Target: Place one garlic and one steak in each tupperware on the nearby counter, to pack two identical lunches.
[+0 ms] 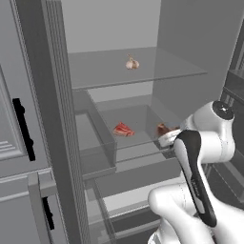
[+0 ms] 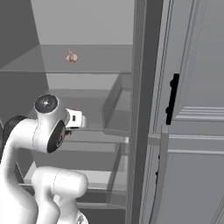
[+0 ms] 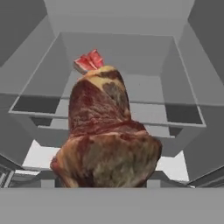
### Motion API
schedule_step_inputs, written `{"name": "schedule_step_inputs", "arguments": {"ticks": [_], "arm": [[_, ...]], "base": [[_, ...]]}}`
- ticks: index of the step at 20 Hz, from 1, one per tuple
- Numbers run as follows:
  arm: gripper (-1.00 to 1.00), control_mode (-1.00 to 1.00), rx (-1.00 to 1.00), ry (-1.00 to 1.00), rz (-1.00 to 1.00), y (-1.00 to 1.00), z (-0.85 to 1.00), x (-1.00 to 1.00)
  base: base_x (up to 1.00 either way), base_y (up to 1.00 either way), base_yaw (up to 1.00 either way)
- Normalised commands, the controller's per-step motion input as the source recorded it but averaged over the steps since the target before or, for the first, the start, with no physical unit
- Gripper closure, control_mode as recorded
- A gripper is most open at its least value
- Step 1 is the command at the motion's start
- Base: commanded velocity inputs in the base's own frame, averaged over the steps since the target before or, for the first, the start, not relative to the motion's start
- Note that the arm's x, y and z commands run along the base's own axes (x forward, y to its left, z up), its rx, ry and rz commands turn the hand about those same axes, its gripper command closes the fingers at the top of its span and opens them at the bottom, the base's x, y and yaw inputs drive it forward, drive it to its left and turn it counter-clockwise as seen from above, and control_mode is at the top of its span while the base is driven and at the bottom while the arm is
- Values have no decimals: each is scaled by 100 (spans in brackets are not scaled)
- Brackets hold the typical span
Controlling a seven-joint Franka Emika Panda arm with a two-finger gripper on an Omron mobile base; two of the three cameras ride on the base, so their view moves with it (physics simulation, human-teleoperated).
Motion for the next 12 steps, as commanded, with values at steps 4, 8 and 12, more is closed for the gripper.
{"name": "schedule_step_inputs", "arguments": {"ticks": [4,8,12], "arm": [[100,100,0,0,0,0,0,0],[100,100,0,0,0,0,0,0],[100,100,0,0,0,0,0,0]], "base": [[-100,39,19],[-100,31,8],[-100,18,5]]}}
